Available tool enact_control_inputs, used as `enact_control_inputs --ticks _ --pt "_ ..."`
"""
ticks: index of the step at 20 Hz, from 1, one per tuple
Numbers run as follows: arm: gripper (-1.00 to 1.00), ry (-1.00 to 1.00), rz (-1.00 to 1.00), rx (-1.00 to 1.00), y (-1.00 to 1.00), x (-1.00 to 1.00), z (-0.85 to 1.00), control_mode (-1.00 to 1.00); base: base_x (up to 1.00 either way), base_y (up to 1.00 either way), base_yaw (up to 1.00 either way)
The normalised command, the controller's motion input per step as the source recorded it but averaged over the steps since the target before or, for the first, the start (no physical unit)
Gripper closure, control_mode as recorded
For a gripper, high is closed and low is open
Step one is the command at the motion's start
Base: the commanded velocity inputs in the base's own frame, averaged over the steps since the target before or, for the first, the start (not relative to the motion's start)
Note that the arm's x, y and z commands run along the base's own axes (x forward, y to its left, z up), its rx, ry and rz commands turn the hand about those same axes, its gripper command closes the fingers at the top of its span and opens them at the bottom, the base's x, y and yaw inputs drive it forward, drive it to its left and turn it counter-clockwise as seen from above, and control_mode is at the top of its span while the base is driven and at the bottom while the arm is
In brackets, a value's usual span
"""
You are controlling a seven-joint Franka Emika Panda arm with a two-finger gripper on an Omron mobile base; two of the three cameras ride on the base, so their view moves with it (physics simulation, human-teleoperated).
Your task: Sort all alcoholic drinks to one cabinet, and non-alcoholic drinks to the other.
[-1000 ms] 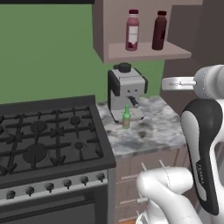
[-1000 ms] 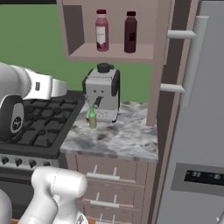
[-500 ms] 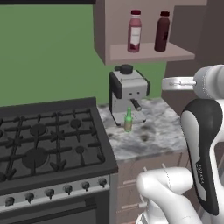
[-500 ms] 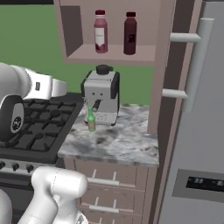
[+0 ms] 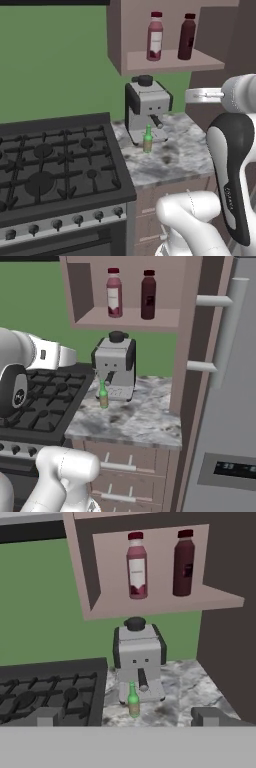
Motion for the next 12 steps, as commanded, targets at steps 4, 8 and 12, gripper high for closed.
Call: enact_control_inputs --ticks 4,8,12 --pt "-1.00 0.00 0.00 0.00 0.00 0.00 0.00 1.00 0.23 0.16 -0.01" --pt "-1.00 0.00 0.00 0.00 0.00 0.00 0.00 1.00 0.14 0.07 -0.01" --pt "-1.00 0.00 0.00 0.00 0.00 0.00 0.00 1.00 0.04 0.01 -0.01"
